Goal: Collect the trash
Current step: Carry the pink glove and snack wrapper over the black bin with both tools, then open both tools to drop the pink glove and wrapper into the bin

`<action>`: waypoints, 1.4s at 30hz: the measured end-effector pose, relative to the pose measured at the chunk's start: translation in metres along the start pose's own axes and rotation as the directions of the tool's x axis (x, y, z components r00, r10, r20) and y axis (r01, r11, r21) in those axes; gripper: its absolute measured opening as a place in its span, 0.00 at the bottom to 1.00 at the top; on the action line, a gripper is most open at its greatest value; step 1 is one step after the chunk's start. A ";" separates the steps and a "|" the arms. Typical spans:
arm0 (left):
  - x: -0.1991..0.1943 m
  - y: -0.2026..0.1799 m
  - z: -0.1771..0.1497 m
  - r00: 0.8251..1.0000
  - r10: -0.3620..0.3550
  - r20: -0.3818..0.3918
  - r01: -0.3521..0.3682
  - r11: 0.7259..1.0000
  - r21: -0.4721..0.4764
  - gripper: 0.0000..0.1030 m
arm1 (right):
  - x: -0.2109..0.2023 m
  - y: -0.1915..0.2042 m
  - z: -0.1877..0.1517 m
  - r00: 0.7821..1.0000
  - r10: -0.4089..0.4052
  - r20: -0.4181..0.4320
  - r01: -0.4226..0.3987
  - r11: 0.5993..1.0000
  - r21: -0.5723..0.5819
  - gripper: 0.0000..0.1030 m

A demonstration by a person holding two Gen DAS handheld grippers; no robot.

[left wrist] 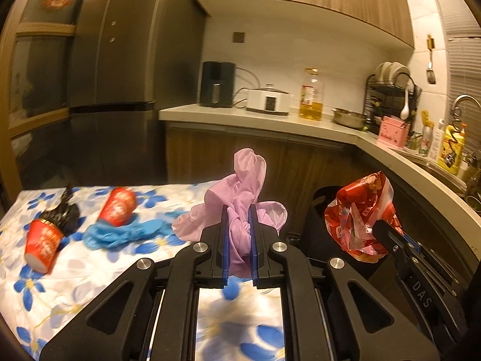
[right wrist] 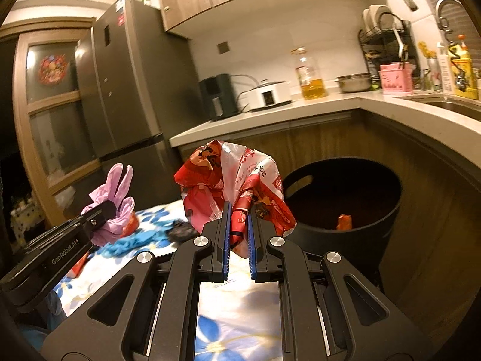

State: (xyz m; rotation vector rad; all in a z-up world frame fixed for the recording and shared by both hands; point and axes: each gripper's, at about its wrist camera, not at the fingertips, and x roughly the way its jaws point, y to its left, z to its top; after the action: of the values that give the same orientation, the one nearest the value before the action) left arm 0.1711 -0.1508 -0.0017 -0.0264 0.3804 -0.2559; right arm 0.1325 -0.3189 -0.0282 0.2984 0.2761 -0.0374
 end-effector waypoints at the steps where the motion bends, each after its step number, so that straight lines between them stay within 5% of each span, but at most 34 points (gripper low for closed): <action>1: 0.002 -0.006 0.002 1.000 -0.009 0.004 0.009 1.000 0.008 0.10 | -0.001 -0.005 0.002 1.000 -0.007 0.006 0.007 1.000 0.003 0.09; 21: 0.056 -0.108 0.029 0.979 -0.199 0.051 0.195 0.977 0.085 0.10 | 0.006 -0.092 0.044 0.981 -0.167 0.098 0.162 0.985 0.057 0.09; 42: 0.103 -0.140 0.027 0.972 -0.234 0.001 0.233 0.967 0.103 0.10 | 0.025 -0.111 0.050 0.981 -0.165 0.102 0.159 0.985 0.061 0.10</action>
State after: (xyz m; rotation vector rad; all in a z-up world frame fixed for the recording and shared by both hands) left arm 0.2398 -0.3124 -0.0035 0.0280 0.3508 -0.5077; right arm 0.1611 -0.4399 -0.0209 0.3249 0.1926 -0.2215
